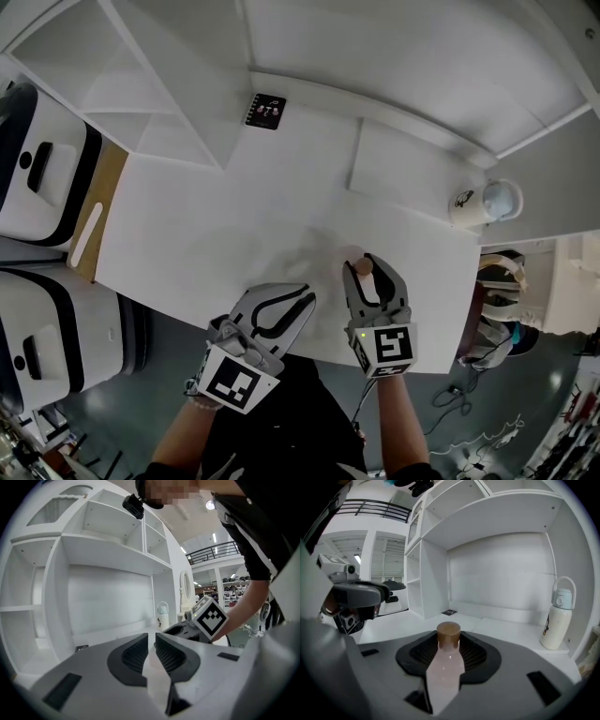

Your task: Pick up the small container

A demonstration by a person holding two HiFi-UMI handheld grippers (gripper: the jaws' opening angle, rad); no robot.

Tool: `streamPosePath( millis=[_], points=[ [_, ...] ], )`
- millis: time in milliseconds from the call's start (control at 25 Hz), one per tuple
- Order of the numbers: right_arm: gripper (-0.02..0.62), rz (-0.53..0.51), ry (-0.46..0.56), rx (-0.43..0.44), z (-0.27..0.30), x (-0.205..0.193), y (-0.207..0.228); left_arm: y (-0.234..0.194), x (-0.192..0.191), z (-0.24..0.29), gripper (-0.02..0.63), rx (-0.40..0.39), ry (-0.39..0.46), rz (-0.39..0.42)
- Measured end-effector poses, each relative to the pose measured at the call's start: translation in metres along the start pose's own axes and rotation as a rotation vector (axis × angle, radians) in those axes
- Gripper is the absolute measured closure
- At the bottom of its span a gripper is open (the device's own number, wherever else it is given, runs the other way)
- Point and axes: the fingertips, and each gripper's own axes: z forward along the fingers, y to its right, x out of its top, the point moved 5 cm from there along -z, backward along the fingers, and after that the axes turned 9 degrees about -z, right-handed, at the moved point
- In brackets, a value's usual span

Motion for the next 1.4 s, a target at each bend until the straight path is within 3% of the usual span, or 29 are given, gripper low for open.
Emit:
streamPosePath(
  millis=[120, 320, 560, 1080, 1400],
  points=[
    [0.449, 0.003, 0.003, 0.002, -0.004, 0.005, -0.001, 0.0, -0.01, 0.009, 0.534, 0.008, 0.003, -0.007],
    [0.449, 0.003, -0.007, 0.008, -0.01, 0.007, -0.002, 0.0, -0.031, 0.026, 0.381, 0.024, -0.063, -0.035],
    [0.449, -0.013, -0.008, 0.016, -0.014, 0.014, -0.006, 0.011, -0.058, 0.045, 0.278, -0.048, -0.147, 0.028],
    [0.449, 0.007, -0.003, 0.029, -0.028, 0.027, -0.026, 0.021, -0.08, 0.059, 0.268, -0.081, -0.196, 0.077],
    [0.449, 0.025, 0.002, 0.038, -0.039, 0.032, -0.037, 0.029, -0.078, 0.058, 0.268, -0.101, -0.183, 0.085]
  ],
)
